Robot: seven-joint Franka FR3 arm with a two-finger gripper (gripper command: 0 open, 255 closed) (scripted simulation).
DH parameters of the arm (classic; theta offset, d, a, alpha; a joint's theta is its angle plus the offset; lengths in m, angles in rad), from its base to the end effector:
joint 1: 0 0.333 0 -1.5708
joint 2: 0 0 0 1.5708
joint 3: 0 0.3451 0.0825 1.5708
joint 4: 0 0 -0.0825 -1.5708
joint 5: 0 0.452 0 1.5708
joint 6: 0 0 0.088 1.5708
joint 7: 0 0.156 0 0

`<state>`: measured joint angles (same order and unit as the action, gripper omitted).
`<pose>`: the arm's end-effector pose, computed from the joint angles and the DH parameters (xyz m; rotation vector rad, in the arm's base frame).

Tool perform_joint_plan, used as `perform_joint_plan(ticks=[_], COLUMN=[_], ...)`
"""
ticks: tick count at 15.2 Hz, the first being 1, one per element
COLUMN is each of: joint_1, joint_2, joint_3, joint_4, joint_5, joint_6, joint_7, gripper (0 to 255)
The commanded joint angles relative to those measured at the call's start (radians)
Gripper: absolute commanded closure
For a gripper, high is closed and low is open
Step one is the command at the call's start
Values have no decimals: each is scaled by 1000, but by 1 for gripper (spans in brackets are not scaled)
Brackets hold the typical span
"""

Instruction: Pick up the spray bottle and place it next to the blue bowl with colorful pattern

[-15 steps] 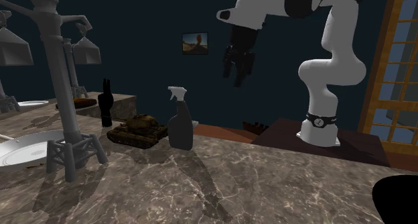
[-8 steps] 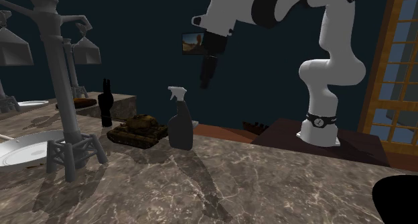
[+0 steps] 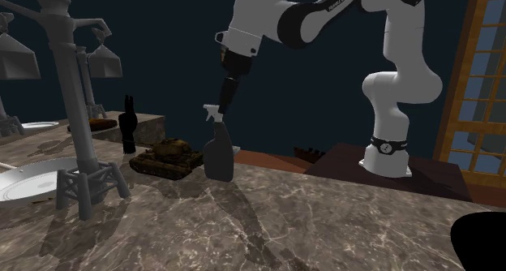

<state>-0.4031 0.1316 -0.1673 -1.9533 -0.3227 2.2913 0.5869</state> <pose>0.5640 -0.3816 0.3835 2.5190 -1.3189 0.2969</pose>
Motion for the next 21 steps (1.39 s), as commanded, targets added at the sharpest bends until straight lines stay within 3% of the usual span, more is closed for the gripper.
perform_joint_plan(ticks=[1, 11, 12, 21], joint_1=[-4, -9, -9, -9], joint_2=[16, 38, 38, 38], joint_3=[-3, -6, -6, -6], joint_4=[-4, -9, -9, -9], joint_5=[-1, -1, -1, -1], joint_6=[22, 51, 51, 51], joint_7=[1, 1, 1, 1], gripper=[0, 0, 255, 255])
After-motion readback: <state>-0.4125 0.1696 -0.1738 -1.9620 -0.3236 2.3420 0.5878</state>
